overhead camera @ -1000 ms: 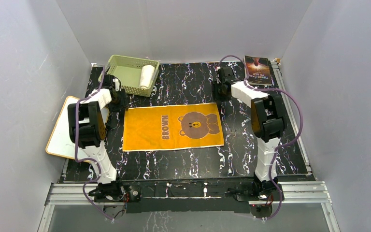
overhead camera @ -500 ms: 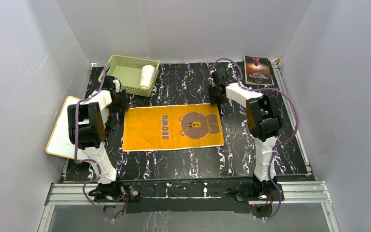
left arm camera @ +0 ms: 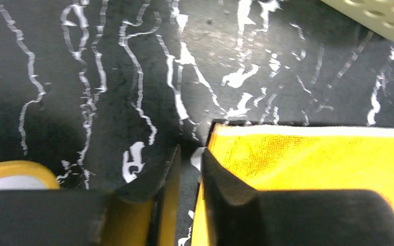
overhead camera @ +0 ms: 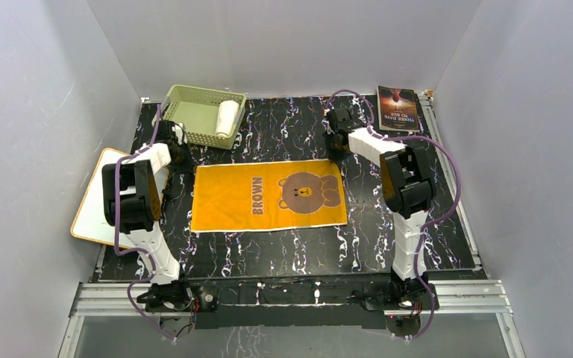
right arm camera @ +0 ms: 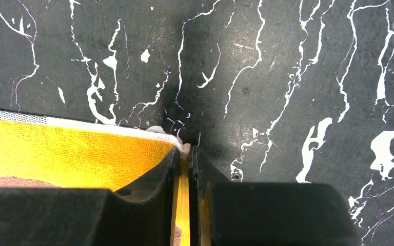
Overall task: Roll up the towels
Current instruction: Fold the towel at the center of the board.
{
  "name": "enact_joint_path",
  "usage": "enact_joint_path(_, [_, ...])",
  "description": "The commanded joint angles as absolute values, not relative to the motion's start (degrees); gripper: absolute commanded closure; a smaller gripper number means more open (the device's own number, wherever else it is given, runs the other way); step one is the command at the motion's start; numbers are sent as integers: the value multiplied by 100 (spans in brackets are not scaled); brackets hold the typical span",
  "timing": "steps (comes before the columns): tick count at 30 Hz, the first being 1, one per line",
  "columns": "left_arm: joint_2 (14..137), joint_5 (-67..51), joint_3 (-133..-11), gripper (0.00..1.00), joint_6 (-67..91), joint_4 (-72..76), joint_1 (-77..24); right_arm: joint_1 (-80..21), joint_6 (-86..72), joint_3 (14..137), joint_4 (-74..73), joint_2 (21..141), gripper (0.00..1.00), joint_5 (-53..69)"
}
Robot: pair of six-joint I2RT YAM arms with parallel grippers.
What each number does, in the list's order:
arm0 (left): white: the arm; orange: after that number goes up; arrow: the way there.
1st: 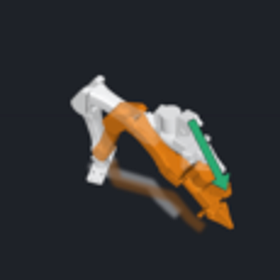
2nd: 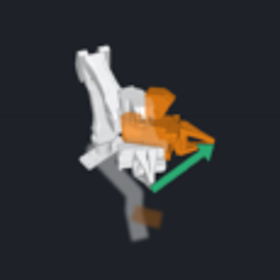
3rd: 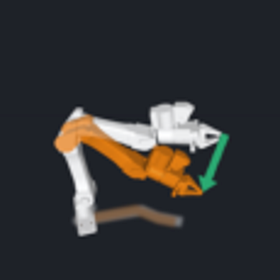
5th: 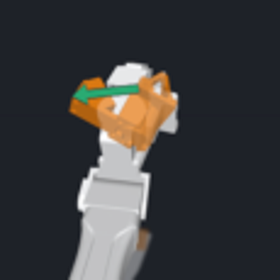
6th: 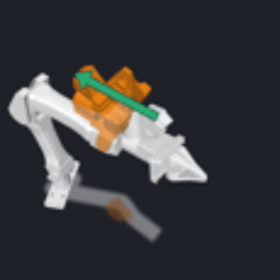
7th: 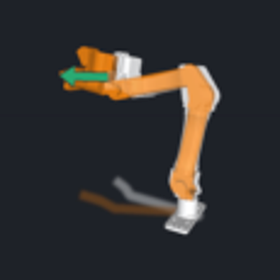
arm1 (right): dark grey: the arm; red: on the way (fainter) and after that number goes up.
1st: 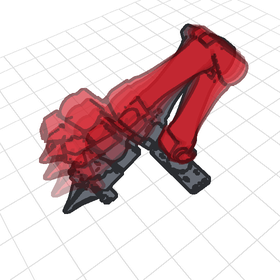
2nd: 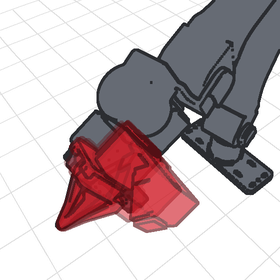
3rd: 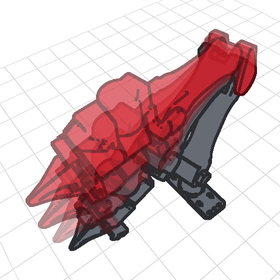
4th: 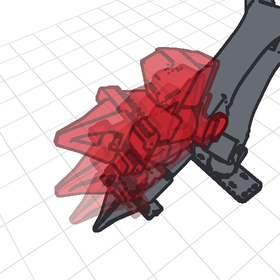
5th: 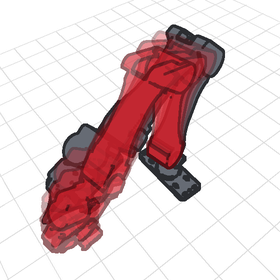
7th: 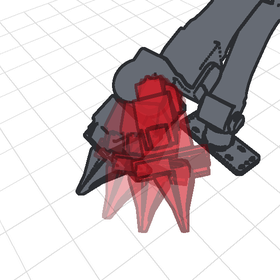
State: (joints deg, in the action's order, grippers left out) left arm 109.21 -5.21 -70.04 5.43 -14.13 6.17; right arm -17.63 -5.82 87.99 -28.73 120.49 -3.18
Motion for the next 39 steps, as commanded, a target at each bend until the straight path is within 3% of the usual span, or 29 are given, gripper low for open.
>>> enact_joint_path(1, [10837,-1594,-6681,70,849,-1734,484,-1750,-457,8912,-2918,12111,93,-523])
enact_joint_path(4, [10466,-1634,-6600,49,864,-1599,494,-1749,-449,8921,-2918,12128,94,-471])
enact_joint_path(8, [10140,-1683,-6346,37,746,-1371,486,-1749,-450,8951,-2916,12146,100,-411])
enact_joint_path(16, [10546,-1165,-6426,40,500,-1454,230,-1753,-453,9016,-2922,12110,100,-306])
enact_joint_path(26, [10812,375,-6598,44,566,-1457,-80,-1753,-522,8898,-2840,12028,100,-9])
enact_joint_path(39, [10261,103,-6622,42,388,-962,-71,-1757,-615,8710,-2689,12092,100,335])
